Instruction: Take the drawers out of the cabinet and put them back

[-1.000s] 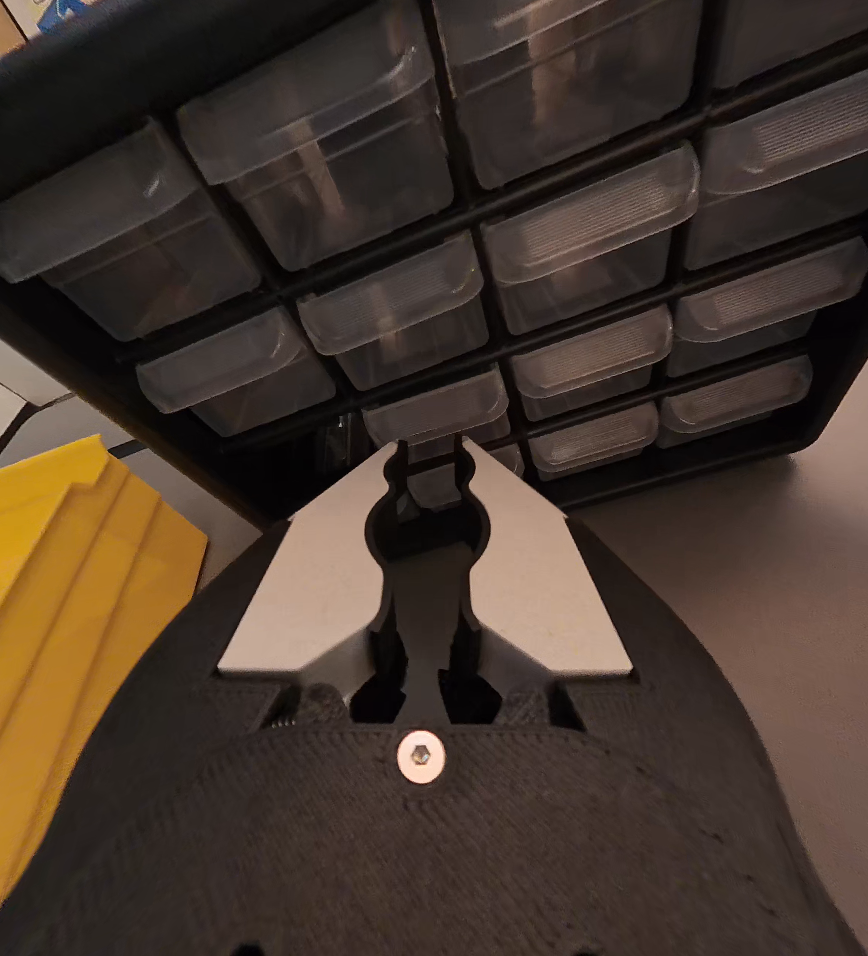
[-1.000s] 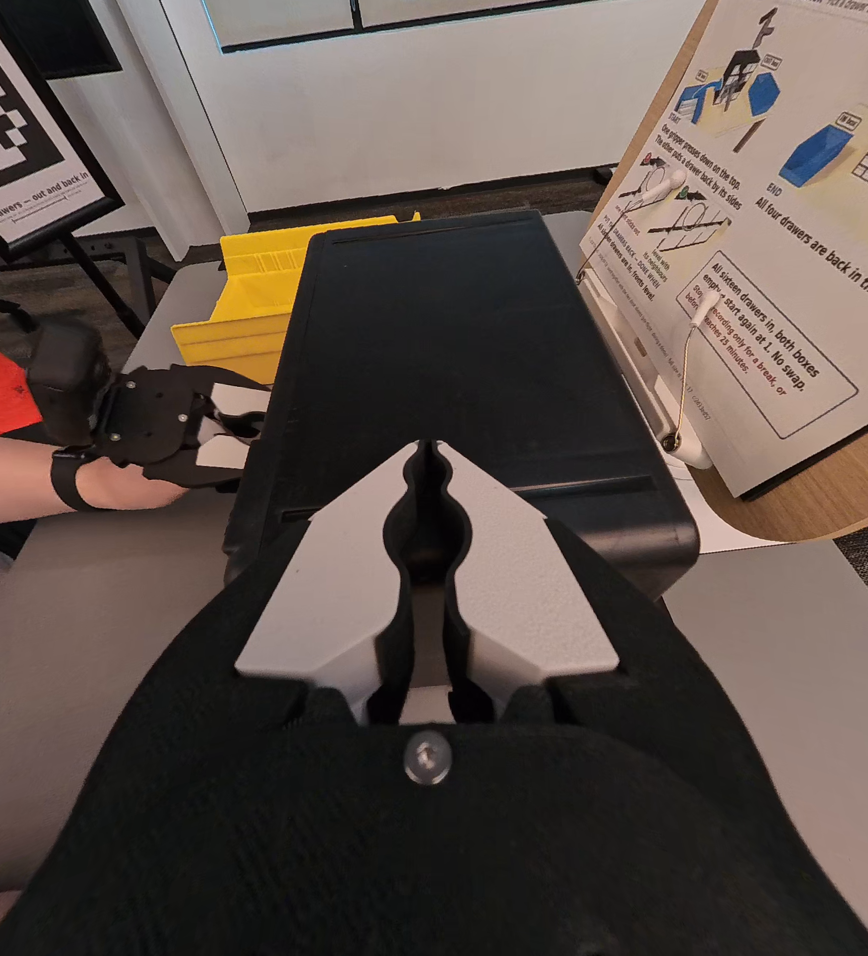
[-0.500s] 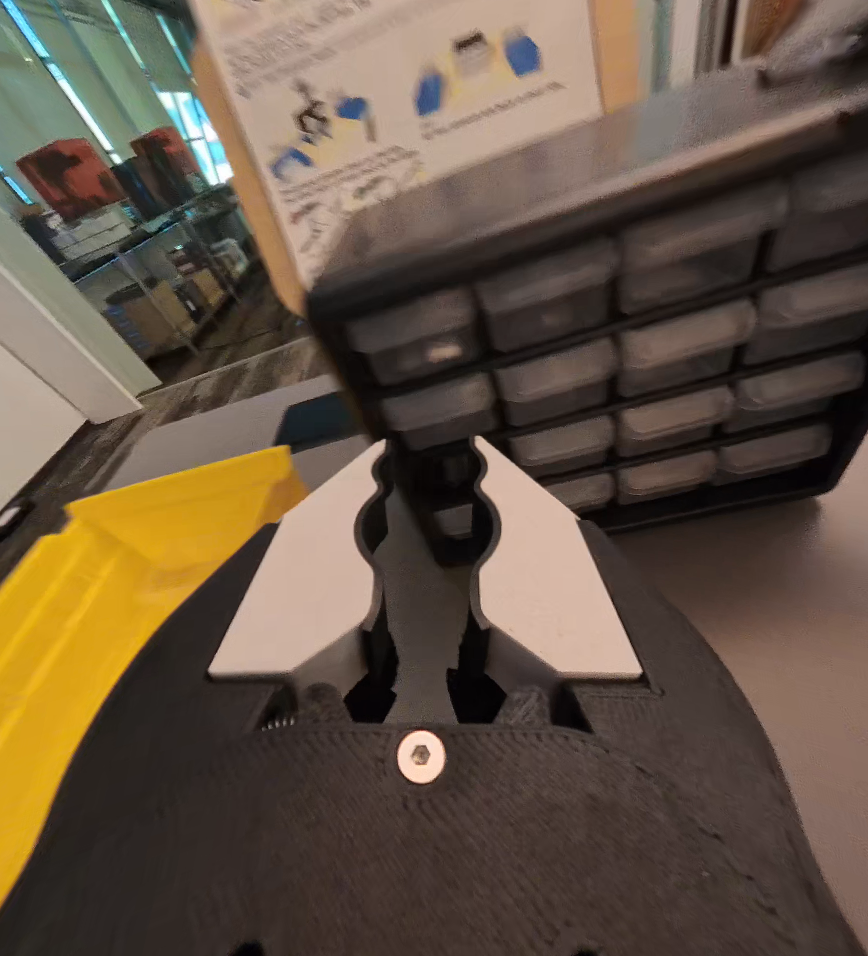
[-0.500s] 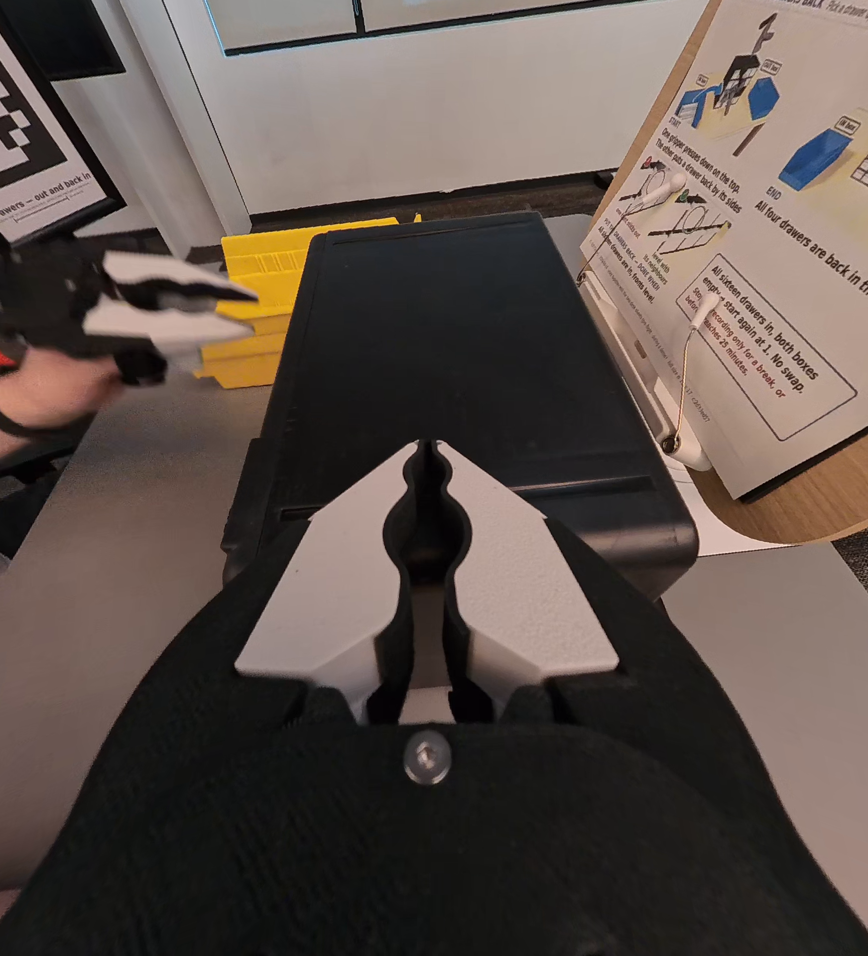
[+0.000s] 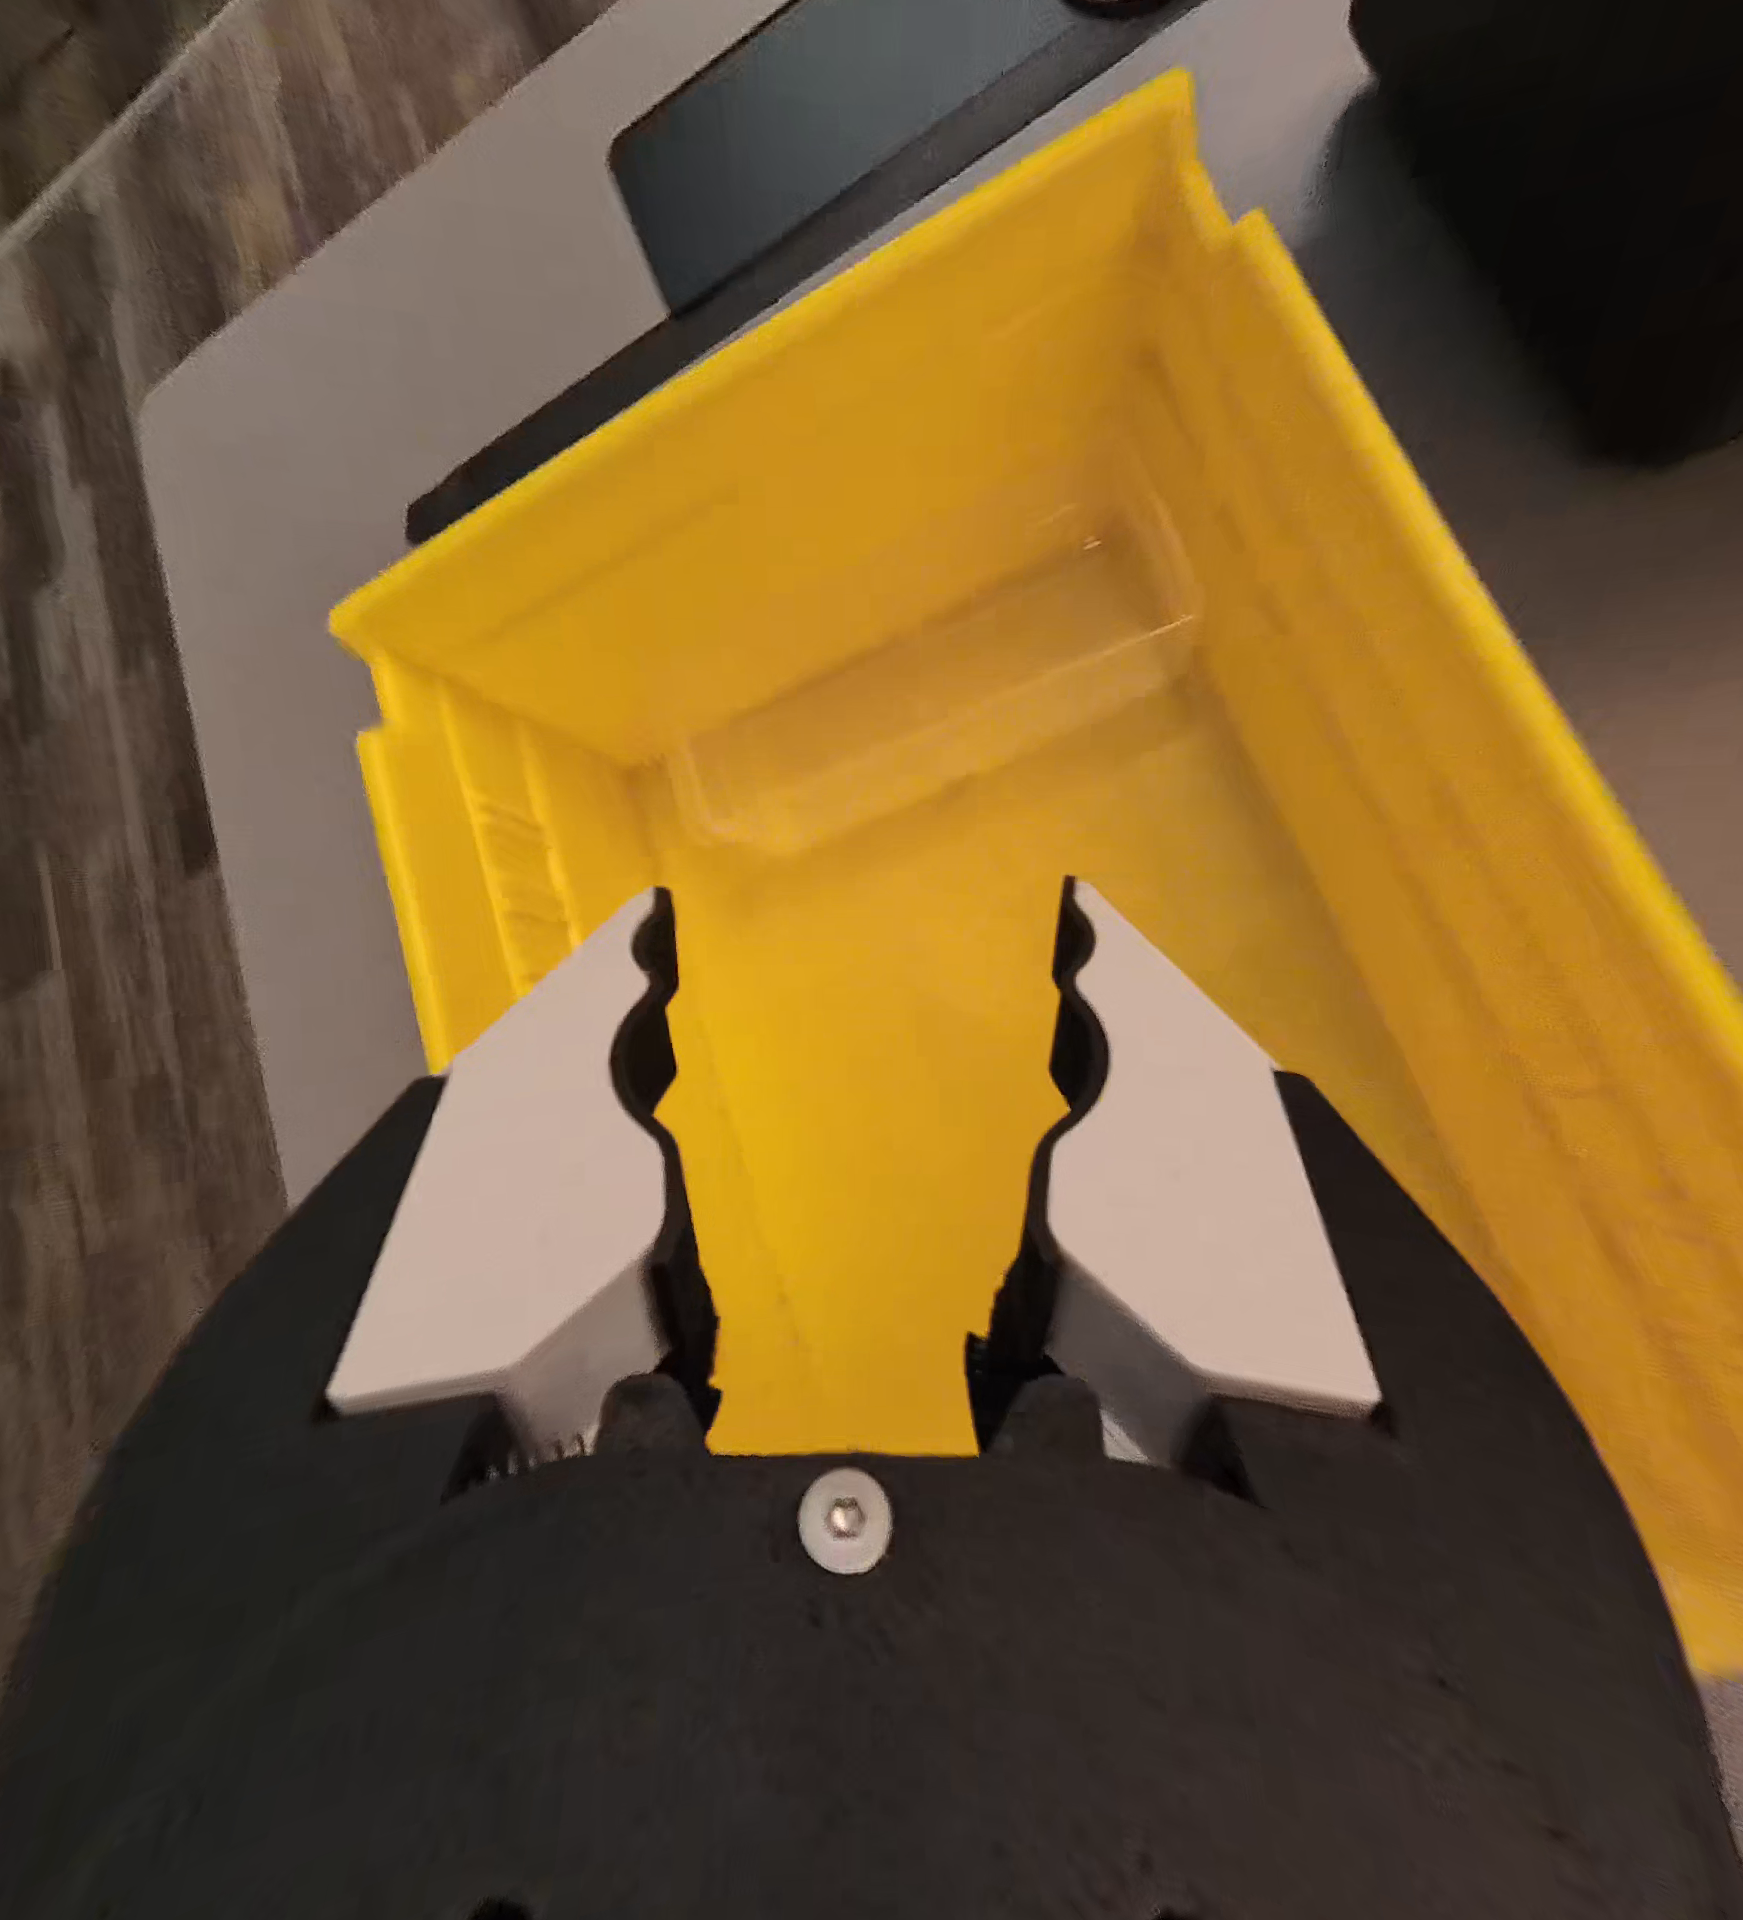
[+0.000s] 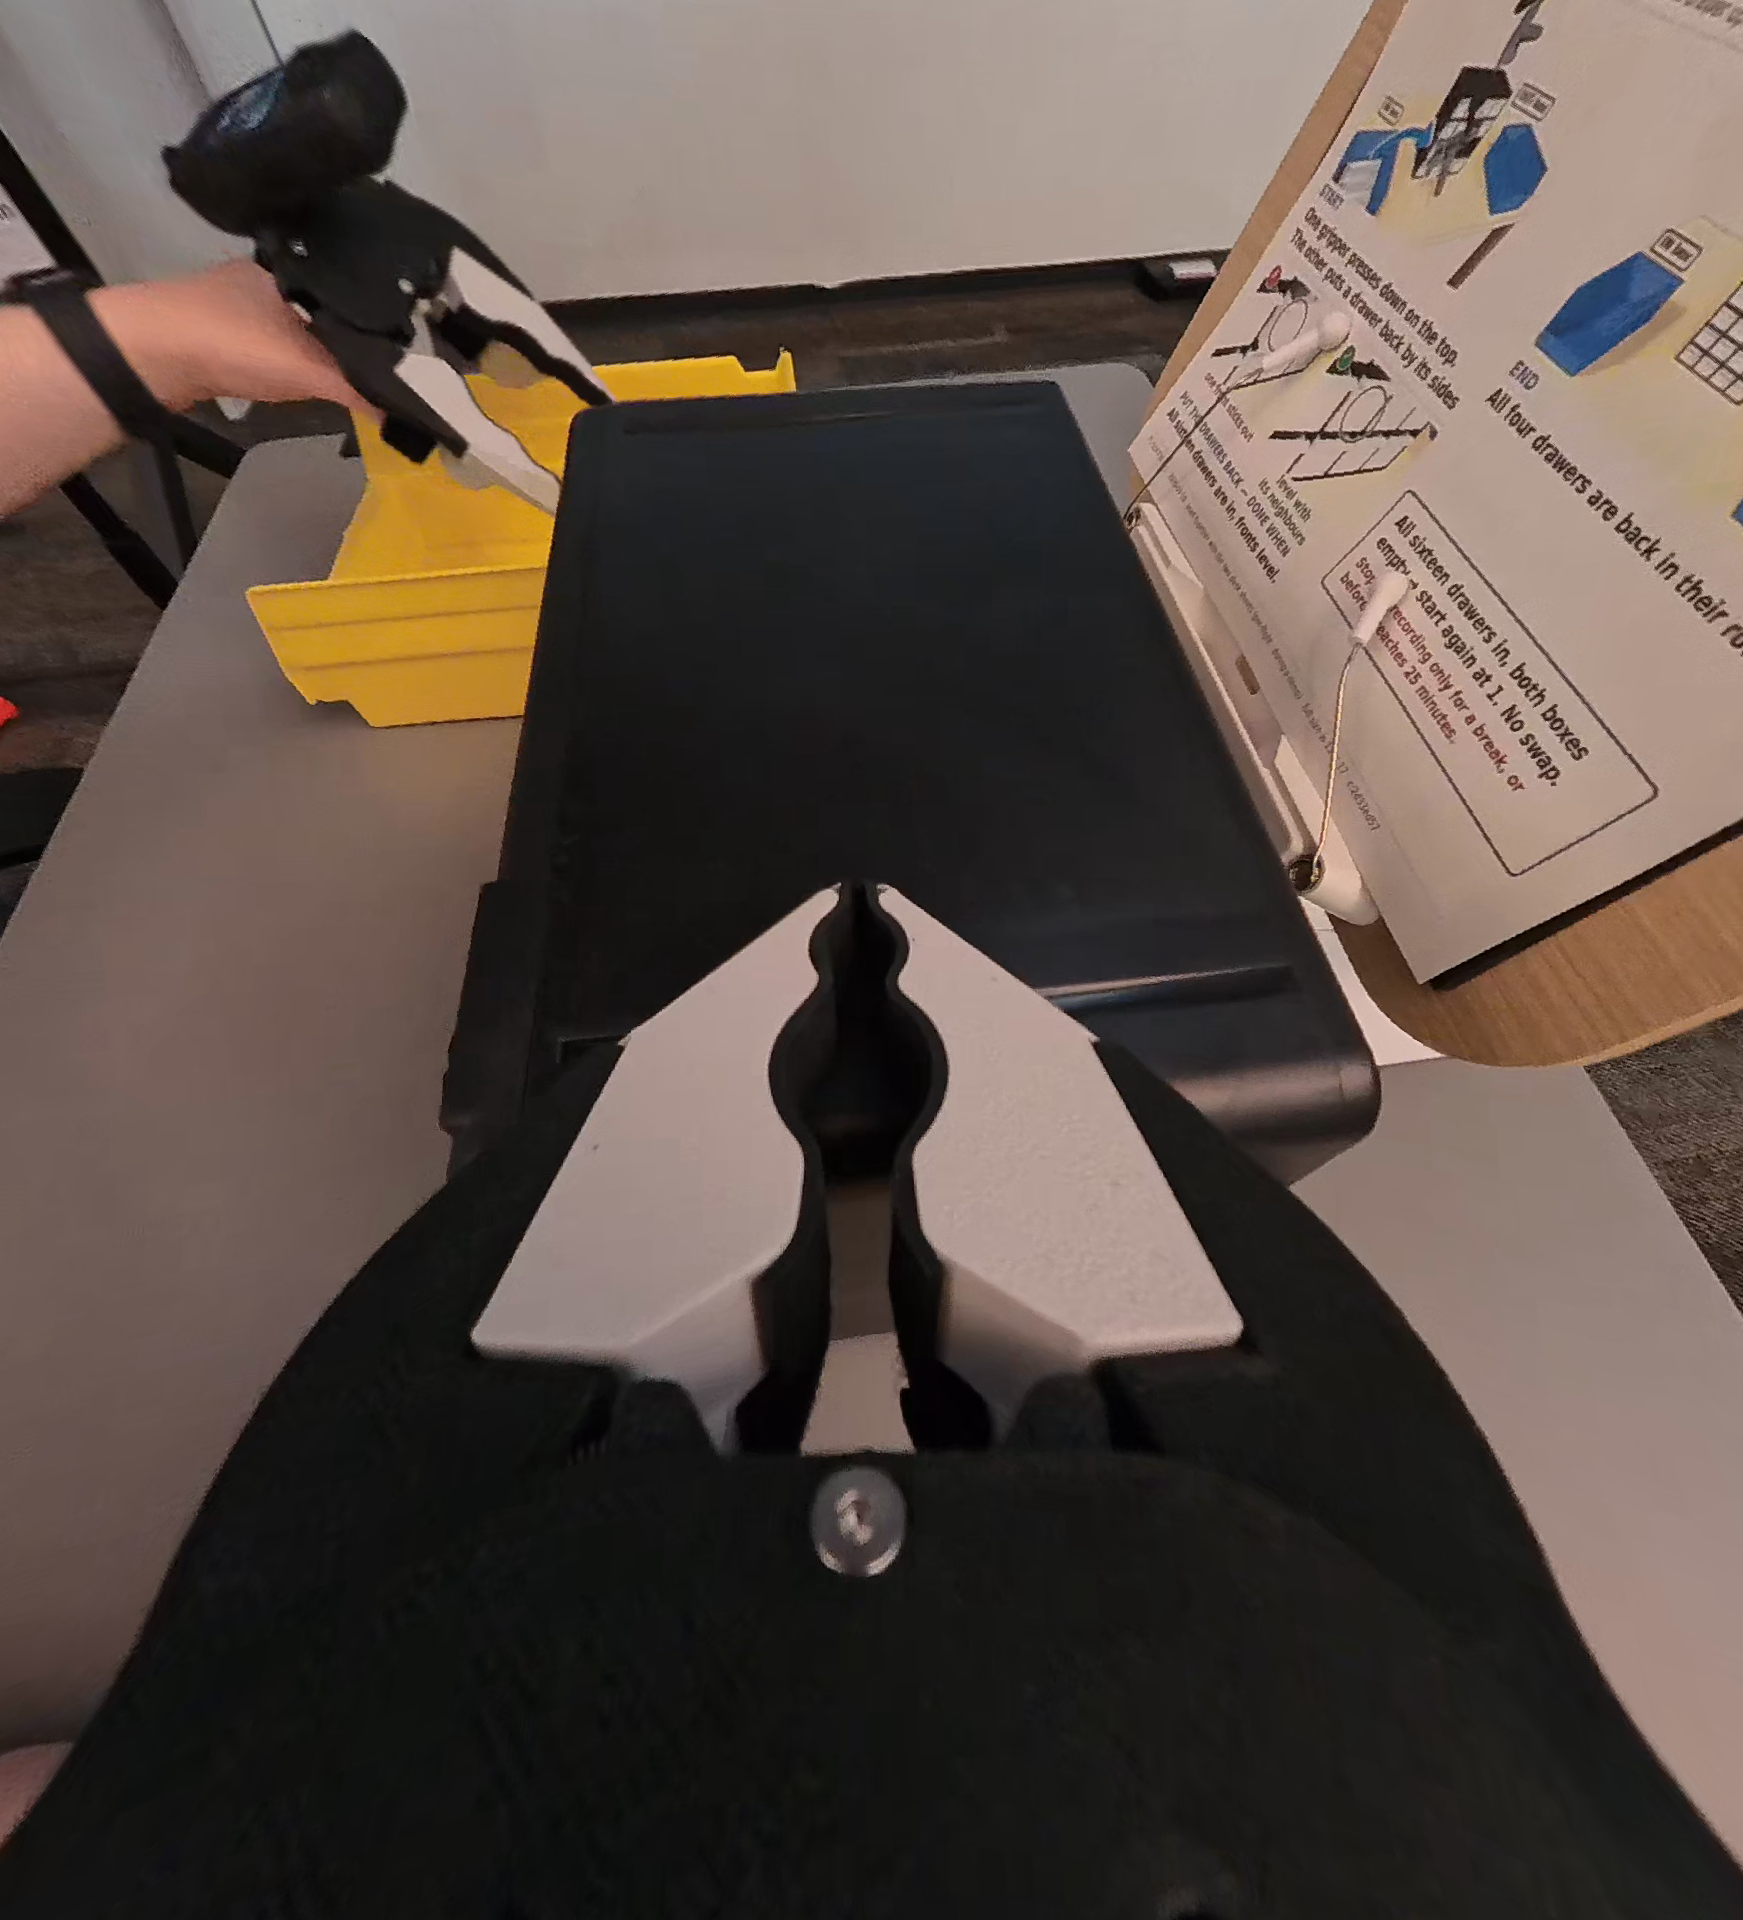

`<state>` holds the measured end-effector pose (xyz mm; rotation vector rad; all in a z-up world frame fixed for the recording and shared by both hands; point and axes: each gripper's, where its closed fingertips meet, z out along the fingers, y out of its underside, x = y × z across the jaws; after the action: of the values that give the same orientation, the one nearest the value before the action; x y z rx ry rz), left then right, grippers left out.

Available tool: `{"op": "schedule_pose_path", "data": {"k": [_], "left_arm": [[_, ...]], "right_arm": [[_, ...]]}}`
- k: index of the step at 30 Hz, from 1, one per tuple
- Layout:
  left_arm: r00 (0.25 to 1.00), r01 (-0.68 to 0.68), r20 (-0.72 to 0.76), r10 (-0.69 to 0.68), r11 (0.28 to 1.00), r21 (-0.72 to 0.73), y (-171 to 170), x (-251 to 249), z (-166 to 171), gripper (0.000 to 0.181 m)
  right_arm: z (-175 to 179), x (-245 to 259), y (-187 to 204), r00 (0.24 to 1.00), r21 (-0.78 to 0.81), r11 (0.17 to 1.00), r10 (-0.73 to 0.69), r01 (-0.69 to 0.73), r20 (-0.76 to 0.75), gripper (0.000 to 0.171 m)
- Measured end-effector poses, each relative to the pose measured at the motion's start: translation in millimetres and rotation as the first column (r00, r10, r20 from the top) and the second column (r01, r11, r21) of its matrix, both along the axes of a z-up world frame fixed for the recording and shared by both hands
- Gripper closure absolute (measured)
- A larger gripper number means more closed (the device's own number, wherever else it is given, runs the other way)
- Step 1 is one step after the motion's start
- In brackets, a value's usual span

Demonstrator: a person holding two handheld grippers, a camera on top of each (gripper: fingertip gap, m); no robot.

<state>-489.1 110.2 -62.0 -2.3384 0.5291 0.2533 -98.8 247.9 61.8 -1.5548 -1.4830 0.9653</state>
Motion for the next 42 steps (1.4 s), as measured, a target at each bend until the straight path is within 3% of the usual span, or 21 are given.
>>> {"op": "schedule_pose_path", "data": {"k": [1,5,11,15,17,23,28,33,35,39,42], "left_arm": [[0.999,0.043,-0.024,-0.044,0.999,-0.024,6,0,-7,0.111],[0.990,0.089,-0.087,-0.112,0.968,-0.236,23,-7,-47,0.112],[0.970,0.179,-0.111,-0.217,0.943,-0.282,55,-2,-65,0.114],[0.966,0.222,-0.046,-0.253,0.911,-0.349,54,3,-73,0.139],[0.967,0.229,-0.016,-0.255,0.893,-0.386,47,4,-75,0.160],[0.975,0.200,0.008,-0.220,0.872,-0.446,13,8,-65,0.178],[0.994,0.094,-0.028,-0.107,0.949,-0.300,-7,16,-7,0.181],[0.997,0.061,0.054,-0.056,0.993,-0.099,-43,108,75,0.181],[0.996,0.072,0.065,-0.066,0.992,-0.105,-66,162,82,0.181],[0.994,0.091,0.084,-0.072,0.962,-0.259,-103,250,25,0.181],[0.995,0.071,0.092,-0.041,0.933,-0.353,-112,278,-27,0.181]], "right_arm": [[0,-1,0,1.000,0.005,1.000,-0.002,0.002,0.006,0.171],[0,-1,0,1.000,0.018,1.000,-0.014,0.014,0.025,0.171],[0,-2,1,0.999,0.021,1.000,-0.018,0.017,0.039,0.171],[0,-3,1,0.999,0.016,1.000,-0.015,0.014,0.040,0.171],[0,-3,0,0.999,0.015,1.000,-0.013,0.012,0.038,0.171],[0,-3,0,1.000,0.002,1.000,-0.005,0.005,0.030,0.171],[0,-2,0,1.000,-0.004,1.000,0.002,-0.002,0.021,0.171],[1,-2,0,1.000,-0.019,1.000,0.010,-0.010,0.004,0.171],[0,-2,0,1.000,-0.012,1.000,0.005,-0.005,0.008,0.171],[0,-2,0,1.000,0.032,0.999,-0.012,0.011,0.026,0.171],[0,-1,0,1.000,0.038,0.999,-0.017,0.016,0.026,0.171]]}}
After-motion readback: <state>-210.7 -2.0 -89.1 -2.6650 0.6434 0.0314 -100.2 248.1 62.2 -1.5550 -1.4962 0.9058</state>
